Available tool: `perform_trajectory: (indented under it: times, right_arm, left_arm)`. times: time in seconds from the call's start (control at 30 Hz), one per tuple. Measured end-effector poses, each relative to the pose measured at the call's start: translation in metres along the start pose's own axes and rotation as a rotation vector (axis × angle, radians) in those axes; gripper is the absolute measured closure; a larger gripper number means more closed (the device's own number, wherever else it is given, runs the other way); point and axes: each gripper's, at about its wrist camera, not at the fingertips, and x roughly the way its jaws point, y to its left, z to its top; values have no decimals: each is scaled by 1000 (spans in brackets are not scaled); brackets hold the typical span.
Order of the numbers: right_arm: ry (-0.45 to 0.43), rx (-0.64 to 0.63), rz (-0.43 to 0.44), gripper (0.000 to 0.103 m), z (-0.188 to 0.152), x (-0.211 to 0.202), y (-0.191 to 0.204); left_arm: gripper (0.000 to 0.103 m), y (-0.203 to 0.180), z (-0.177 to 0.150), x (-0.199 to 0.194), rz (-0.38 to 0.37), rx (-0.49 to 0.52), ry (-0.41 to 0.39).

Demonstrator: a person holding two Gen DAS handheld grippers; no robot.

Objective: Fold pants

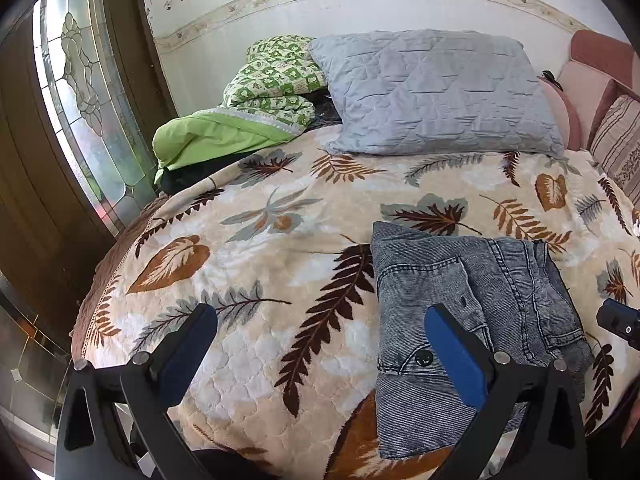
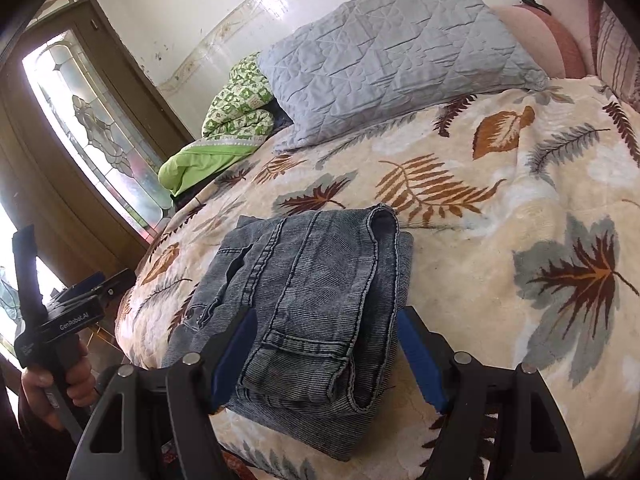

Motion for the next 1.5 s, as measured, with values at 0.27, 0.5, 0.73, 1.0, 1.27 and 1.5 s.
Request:
perform_trajectory:
  times: [0.27, 0.5, 0.73, 1.0, 1.27, 1.5]
  right_arm:
    - [0, 31, 14, 28, 1, 0, -5]
    - [39, 122, 46, 28, 2, 10, -21]
    - [92, 285, 101, 28, 6, 27, -52]
    - [230, 434, 173, 28, 2, 57, -76]
    - [279, 431, 226, 26, 11, 77, -75]
    - [304, 335, 244, 26, 17, 98, -53]
  left_arm:
    - [0, 4, -3, 11, -29, -7, 28]
    - [0, 36, -20, 70, -207, -126, 257]
    - [0, 51, -22, 101, -415, -215, 366]
    - [0, 10, -13, 117, -627, -110, 409]
    - [2, -26, -8, 134, -730, -10, 465]
    - [14, -36, -3, 139, -807, -9, 450]
